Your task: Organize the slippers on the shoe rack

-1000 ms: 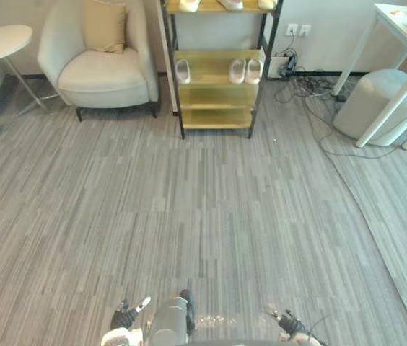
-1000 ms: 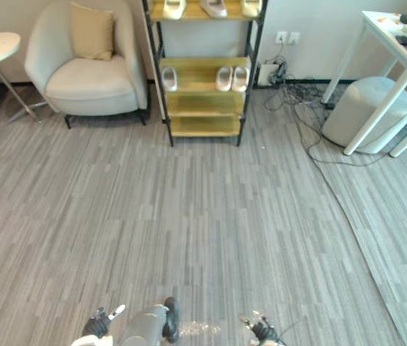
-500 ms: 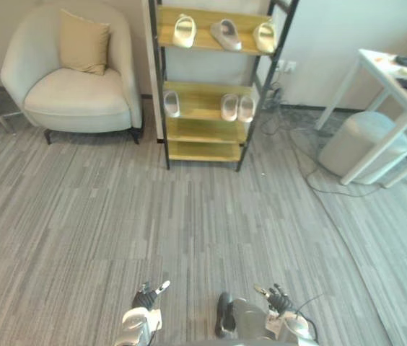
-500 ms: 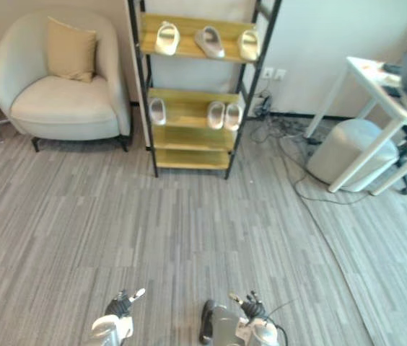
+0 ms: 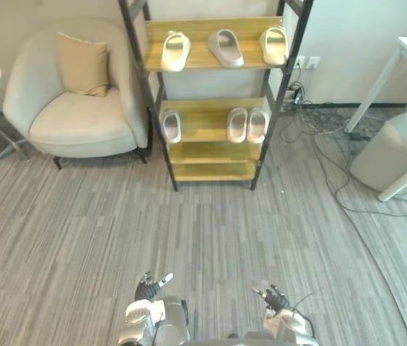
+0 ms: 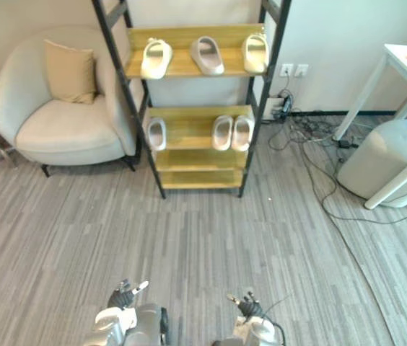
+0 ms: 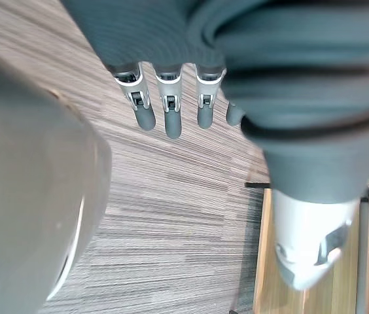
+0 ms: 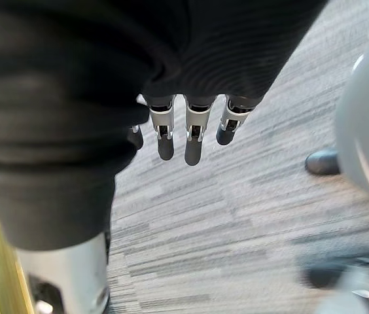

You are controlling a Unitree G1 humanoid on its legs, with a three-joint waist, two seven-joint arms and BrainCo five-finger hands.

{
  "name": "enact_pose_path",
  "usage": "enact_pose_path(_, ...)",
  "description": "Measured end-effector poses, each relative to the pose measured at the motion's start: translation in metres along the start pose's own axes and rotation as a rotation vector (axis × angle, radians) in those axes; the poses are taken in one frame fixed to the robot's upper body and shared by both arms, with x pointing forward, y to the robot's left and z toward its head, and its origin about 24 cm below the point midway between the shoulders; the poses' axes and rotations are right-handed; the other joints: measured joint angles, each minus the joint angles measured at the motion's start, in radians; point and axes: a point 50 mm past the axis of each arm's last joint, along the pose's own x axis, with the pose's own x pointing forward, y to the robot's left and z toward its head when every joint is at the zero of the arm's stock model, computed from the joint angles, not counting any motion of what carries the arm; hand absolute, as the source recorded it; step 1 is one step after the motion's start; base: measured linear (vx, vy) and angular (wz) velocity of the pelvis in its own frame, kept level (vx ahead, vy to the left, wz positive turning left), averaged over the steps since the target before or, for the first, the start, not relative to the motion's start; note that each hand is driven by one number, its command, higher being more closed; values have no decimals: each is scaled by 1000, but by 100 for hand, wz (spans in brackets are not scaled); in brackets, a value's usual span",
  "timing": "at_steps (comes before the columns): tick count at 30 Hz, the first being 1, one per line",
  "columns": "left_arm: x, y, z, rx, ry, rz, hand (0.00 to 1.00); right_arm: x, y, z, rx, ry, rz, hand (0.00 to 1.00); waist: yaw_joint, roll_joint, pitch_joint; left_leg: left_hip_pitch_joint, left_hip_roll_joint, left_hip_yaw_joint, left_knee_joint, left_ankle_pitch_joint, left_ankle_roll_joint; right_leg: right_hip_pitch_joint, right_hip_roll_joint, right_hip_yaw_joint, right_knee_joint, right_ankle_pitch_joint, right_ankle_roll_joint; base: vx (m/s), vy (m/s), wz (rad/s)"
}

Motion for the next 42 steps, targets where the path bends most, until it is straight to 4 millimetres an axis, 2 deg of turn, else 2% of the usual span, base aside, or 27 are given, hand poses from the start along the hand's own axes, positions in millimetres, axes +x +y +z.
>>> enact_pose_path(1,-1,3,-2,9,4,5,0,-1,1,-5,-9,19,3,0,15,-8,-23,0,-9,0,10,83,22,12,-10,28,14,-43,11,469,286,-42)
enact_pose_path(2,0,12,-1,24,0,23,0,-4,3,-17,-6,53,9,0,23,-62,-55,5,-40,36,23,39,32,8,-50,53,45,-63,9,504,264,-43)
enact_pose_path(3,0,14,-1,28,0,26,0,-5,7,-19,-5,59,19,0,26,-76,-65,12,-48,48,25,35,40,-5,-63,63,78,-63,9,633,290,-43)
enact_pose_path(4,0,16,-1,33,2,29,0,-6,9,-21,-16,63,30,0,30,-94,-73,47,-64,76,30,2,55,-67,-85,101,238,-50,23,519,231,-33)
enact_pose_path(6,1,13,-2,51,13,16,0,-6,7,-20,-18,53,25,0,19,-93,-68,124,-90,80,19,-49,69,-173,-109,119,541,20,103,515,265,-14)
enact_pose_path(7,1,11,-4,58,24,9,0,-6,6,-18,-14,43,24,0,18,-88,-64,174,-99,79,4,-70,72,-218,-113,113,660,26,114,504,231,2)
enact_pose_path(9,1,8,-5,60,34,0,0,-6,3,-16,6,32,13,0,15,-76,-59,280,-105,77,-55,-91,68,-293,-125,37,757,14,95,345,125,3)
enact_pose_path(11,0,7,-9,60,48,0,0,-5,2,-14,13,22,9,0,9,-72,-56,367,-104,66,-125,-93,65,-347,-121,-39,709,-10,67,377,55,18)
enact_pose_path(14,-1,3,-13,55,69,-8,0,-3,-1,-7,36,-3,-5,0,-10,-65,-53,445,-89,47,-187,-109,39,-434,-90,-99,454,1,52,304,-1,22)
enact_pose_path(16,-1,3,-16,56,82,-8,0,-1,0,-1,32,-17,-2,0,-26,-57,-47,480,-76,29,-204,-123,16,-456,-60,-89,288,71,29,433,-81,29)
enact_pose_path(18,-2,2,-18,53,90,-12,0,-1,-3,1,26,-20,-8,0,-36,-56,-46,526,-67,-10,-210,-159,-20,-455,-38,-47,170,227,5,510,-185,55)
enact_pose_path(19,-2,0,-20,52,95,-14,0,-1,-5,1,23,-20,-12,0,-38,-49,-45,542,-59,-27,-209,-169,-31,-445,-33,-50,179,264,-13,521,-237,57)
enact_pose_path(20,-3,-5,-23,42,107,-25,0,0,-7,2,17,-20,-15,0,-34,-26,-53,551,-26,-49,-190,-168,-36,-429,-18,-79,201,226,-27,514,-254,46)
enact_pose_path(22,-4,-10,-23,20,104,-30,0,1,-8,6,13,-33,-18,0,-33,-1,-46,501,-4,-72,-65,-167,-36,-415,-10,-108,223,173,-46,490,-287,32)
enact_pose_path(24,-3,-9,-20,3,96,-23,0,1,-10,9,8,-38,-23,0,-39,20,-37,369,30,-111,245,-118,-62,-356,7,-126,197,142,-66,380,-249,18)
enact_pose_path(25,-2,-8,-18,-2,86,-19,0,1,-10,8,6,-38,-24,0,-37,18,-34,312,50,-117,387,-59,-66,-320,14,-126,173,136,-73,370,-162,1)
enact_pose_path(26,-2,-6,-15,0,75,-15,0,1,-10,6,5,-29,-26,0,-32,17,-26,251,81,-104,536,-47,-72,-253,27,-125,133,130,-83,362,-139,-4)
enact_pose_path(28,-1,-7,-12,4,60,-18,0,0,-10,3,2,-16,-26,0,-29,11,-20,186,104,-78,618,-56,-71,-166,31,-120,72,122,-85,329,-109,-6)
enact_pose_path(29,-1,-8,-10,6,52,-22,0,0,-10,2,3,-11,-26,0,-29,10,-20,159,110,-64,610,-68,-69,-136,30,-117,49,123,-84,274,-67,-12)
enact_pose_path(31,-1,-8,-7,14,39,-24,0,0,-8,0,7,-2,-23,0,-26,5,-18,125,110,-16,479,-95,-70,-100,17,-106,20,119,-76,225,3,-19)
enact_pose_path(32,-1,-9,-6,19,34,-28,0,0,-7,1,8,-3,-21,0,-26,3,-17,118,102,4,391,-98,-66,-89,9,-100,14,117,-70,286,93,-20)
enact_pose_path(33,-1,-11,-6,29,31,-35,0,0,-7,1,9,-4,-20,0,-26,0,-15,123,73,16,206,-86,-64,-75,-6,-92,12,107,-52,207,78,-13)
enact_pose_path(34,-1,-12,-6,39,32,-41,0,0,-7,1,8,-4,-22,0,-26,1,-16,125,61,15,144,-69,-65,-74,-7,-92,13,102,-44,303,171,-10)
enact_pose_path(35,-2,-15,-9,54,41,-53,0,-1,-10,-1,5,0,-27,0,-25,19,-26,126,49,4,-4,52,-48,-74,8,-81,17,89,-21,219,161,-3)
enact_pose_path(38,0,-5,-6,72,35,-32,0,-3,1,-9,18,24,-4,0,-21,-52,-39,183,-7,31,-75,47,-40,-67,-49,-54,22,79,2,239,156,-8)
enact_pose_path(39,0,-3,-6,77,39,-28,0,-3,4,-12,15,31,4,0,-20,-64,-47,203,-19,50,-94,44,-35,-65,-63,-43,26,82,7,205,127,-18)
enact_pose_path(42,0,-3,-10,79,56,-31,0,-4,7,-11,-12,26,20,0,-20,-61,-49,266,-44,84,-150,28,-13,-82,-91,-6,98,87,18,132,123,-34)
